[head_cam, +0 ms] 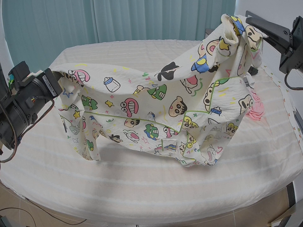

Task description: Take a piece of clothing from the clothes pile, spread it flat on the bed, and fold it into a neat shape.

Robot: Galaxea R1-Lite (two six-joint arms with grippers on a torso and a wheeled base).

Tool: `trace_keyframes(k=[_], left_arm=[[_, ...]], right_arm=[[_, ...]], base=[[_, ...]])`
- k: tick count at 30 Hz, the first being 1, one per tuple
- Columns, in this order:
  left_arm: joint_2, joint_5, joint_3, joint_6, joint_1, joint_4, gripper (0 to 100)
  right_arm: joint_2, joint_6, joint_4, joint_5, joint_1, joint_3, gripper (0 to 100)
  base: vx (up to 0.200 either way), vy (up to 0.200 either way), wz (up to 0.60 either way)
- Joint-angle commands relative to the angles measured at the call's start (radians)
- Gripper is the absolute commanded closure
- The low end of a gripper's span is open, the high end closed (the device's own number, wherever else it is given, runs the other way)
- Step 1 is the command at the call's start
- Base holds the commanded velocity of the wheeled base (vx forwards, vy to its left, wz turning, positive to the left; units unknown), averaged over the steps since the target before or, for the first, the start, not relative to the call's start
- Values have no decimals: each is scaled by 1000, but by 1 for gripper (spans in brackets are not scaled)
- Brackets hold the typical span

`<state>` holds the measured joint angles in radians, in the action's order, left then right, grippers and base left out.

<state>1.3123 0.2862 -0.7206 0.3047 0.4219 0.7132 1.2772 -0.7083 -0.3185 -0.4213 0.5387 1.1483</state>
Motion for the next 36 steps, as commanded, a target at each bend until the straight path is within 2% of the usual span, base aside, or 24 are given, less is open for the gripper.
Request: trace_keyframes(k=[1, 27, 36], left_arm=[[-5, 1, 0, 1, -9, 0, 100], [-7, -1, 21, 2, -8, 5, 100], [-10, -1, 32, 4, -6, 6, 100]], right_arm=[[16, 1, -2, -1, 9, 1, 100], [50, 1, -14, 7, 47, -13, 100], [40, 1, -14, 9, 47, -25, 100]], base=[[0, 200, 0], [0, 200, 0], [0, 0, 0]])
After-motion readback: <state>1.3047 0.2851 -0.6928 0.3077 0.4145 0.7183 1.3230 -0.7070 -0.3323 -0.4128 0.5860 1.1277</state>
